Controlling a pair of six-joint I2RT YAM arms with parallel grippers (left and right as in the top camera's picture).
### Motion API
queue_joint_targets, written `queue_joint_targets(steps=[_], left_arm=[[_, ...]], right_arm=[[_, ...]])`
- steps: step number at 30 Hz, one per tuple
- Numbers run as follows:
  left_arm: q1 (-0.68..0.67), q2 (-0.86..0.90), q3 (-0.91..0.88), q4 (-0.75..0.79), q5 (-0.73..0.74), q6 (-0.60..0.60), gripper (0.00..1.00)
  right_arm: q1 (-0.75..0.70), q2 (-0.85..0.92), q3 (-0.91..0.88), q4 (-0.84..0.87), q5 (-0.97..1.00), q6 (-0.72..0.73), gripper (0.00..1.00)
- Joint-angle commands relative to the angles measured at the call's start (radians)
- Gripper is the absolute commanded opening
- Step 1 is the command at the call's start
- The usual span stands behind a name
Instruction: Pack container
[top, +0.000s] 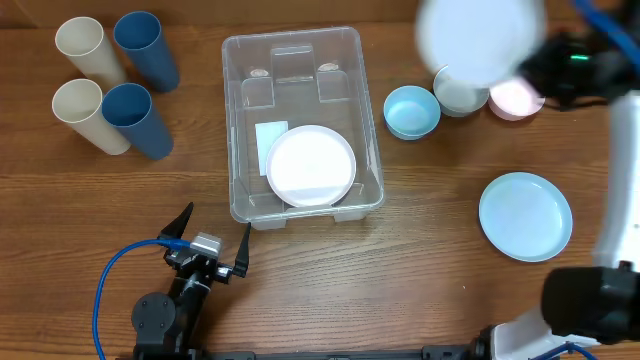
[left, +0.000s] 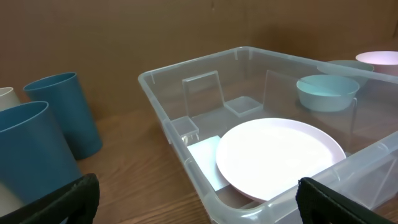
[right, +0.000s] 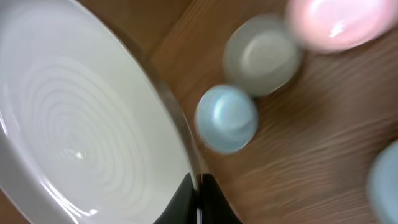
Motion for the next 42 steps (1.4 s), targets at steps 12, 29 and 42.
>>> queue_joint_targets(steps=[12, 29, 42], left_arm=[[0.007, -0.007, -0.003, 0.001, -0.002, 0.011, 1.0], [0.007, -0.007, -0.003, 0.001, -0.002, 0.011, 1.0], [0.007, -0.007, -0.003, 0.001, -0.002, 0.011, 1.0]], right_arm=[[0.675, -0.025, -0.263, 0.132, 0.4, 0.018, 0.04], [0.688, 0.063, -0.449, 0.313, 0.385, 0.037, 0.04], [0.687, 0.09, -0.493, 0.378, 0.33, -0.038, 0.39]])
